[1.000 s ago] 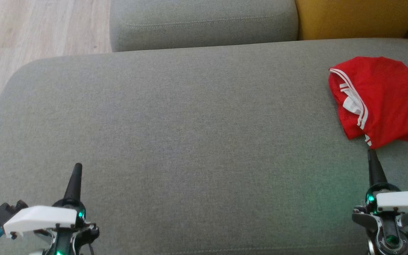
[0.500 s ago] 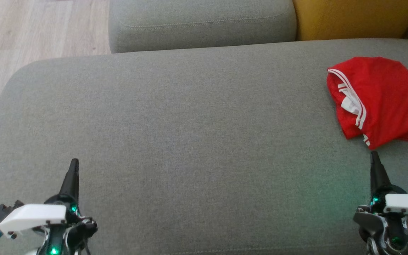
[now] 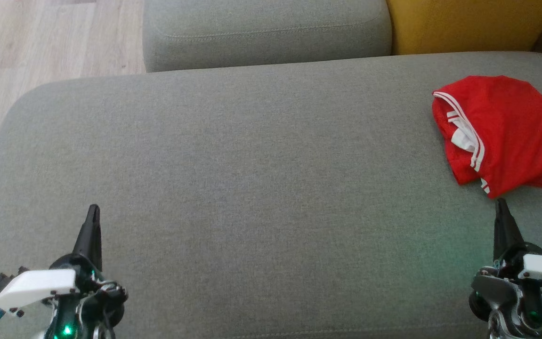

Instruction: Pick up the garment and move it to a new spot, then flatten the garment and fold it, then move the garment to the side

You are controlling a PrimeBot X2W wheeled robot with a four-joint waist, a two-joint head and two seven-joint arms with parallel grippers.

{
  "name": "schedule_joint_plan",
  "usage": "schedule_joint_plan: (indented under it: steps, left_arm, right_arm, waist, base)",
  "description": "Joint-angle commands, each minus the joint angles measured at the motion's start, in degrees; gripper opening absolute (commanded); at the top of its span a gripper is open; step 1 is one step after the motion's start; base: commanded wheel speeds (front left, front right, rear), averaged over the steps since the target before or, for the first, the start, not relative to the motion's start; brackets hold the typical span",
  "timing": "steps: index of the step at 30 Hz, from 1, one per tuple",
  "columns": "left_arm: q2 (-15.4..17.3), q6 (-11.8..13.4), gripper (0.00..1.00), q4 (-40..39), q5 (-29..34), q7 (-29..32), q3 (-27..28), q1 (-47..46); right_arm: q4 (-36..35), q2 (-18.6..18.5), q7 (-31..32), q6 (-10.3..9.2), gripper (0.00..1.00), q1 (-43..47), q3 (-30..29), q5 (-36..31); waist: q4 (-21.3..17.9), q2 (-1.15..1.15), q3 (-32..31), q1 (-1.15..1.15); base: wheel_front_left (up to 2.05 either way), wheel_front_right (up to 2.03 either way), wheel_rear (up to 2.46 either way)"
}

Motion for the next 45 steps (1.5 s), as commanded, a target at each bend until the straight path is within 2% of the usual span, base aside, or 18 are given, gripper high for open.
schedule_joint_plan:
  steps: [1,45]
  left_arm:
    - [0.4,-0.4,0.0,-1.5,-0.5,0.5,2.1,-3.3]
    - [0.4,-0.4,0.0,-1.5,-0.6,0.5,2.1,-3.3]
  right_arm:
    - [-1.8,-0.4,0.4,-0.04,0.0,-3.0,1.2,0.4]
    - [-1.8,-0.4,0.4,-0.04,0.0,-3.0,1.1,0.4]
  waist:
    - [0.0,0.0,0.0,0.0]
    - [0.0,0.0,0.0,0.0]
  base:
    - [0.0,0.0,0.0]
    - [0.0,0.0,0.0]
